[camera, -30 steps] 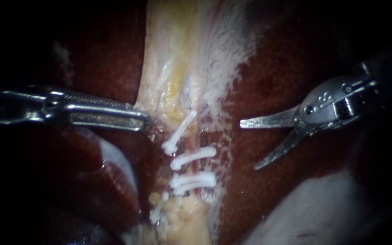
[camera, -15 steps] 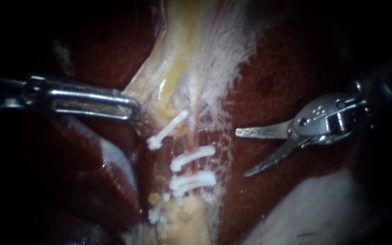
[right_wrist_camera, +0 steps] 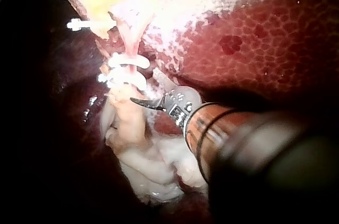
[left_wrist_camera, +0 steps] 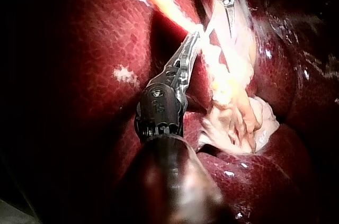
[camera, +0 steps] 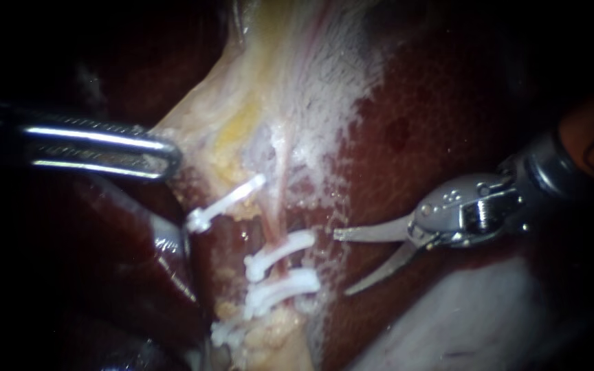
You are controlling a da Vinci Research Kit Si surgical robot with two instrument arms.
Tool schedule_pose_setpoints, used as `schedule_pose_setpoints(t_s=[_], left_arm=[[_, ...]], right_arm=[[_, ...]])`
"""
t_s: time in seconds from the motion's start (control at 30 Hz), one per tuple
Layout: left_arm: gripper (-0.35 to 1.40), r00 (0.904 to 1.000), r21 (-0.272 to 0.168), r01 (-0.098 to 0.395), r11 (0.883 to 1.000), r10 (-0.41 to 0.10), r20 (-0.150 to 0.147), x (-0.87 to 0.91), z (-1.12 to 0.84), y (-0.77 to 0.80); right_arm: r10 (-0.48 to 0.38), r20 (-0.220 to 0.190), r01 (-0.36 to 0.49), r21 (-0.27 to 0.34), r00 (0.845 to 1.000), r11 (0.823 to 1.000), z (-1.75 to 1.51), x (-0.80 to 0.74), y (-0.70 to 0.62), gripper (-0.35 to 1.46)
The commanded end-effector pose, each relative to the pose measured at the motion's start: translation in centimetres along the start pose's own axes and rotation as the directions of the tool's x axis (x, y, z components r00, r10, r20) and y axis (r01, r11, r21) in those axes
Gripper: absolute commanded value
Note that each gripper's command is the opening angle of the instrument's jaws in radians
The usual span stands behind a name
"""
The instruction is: Go to the cutting position right tube
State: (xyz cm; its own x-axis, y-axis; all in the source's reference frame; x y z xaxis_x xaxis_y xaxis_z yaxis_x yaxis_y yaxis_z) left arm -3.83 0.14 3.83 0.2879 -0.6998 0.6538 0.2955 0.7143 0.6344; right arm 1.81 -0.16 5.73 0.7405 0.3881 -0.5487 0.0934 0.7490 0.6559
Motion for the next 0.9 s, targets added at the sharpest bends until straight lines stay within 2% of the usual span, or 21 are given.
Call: schedule_pose_setpoints(t_s=[0.03, 0.3, 0.43, 0.9], left_arm=[[-0.35, 1.0, -0.001, 0.0, 1.0, 0.0, 0.0, 0.01, 0.01, 0.0], [-0.35, 1.0, -0.001, 0.0, 1.0, 0.0, 0.0, 0.0, 0.01, 0.0], [-0.35, 1.0, -0.002, 0.0, 1.0, 0.0, 0.0, 0.0, 0.02, 0.0], [-0.35, 1.0, -0.003, -0.001, 1.0, 0.001, 0.0, 0.01, 0.03, -0.01]], right_arm=[[0.003, 0.005, -0.003, 0.005, 1.0, 1.0, 0.02, 0.01, 0.0, 0.59], [0.021, 0.005, -0.022, 0.012, 1.0, 1.0, 0.13, 0.07, 0.02, 0.44], [0.033, 0.005, -0.033, 0.009, 0.999, 0.999, 0.19, 0.09, 0.03, 0.31], [0.036, 0.004, -0.036, -0.006, 0.999, 0.999, 0.44, 0.19, 0.09, 0.28]])
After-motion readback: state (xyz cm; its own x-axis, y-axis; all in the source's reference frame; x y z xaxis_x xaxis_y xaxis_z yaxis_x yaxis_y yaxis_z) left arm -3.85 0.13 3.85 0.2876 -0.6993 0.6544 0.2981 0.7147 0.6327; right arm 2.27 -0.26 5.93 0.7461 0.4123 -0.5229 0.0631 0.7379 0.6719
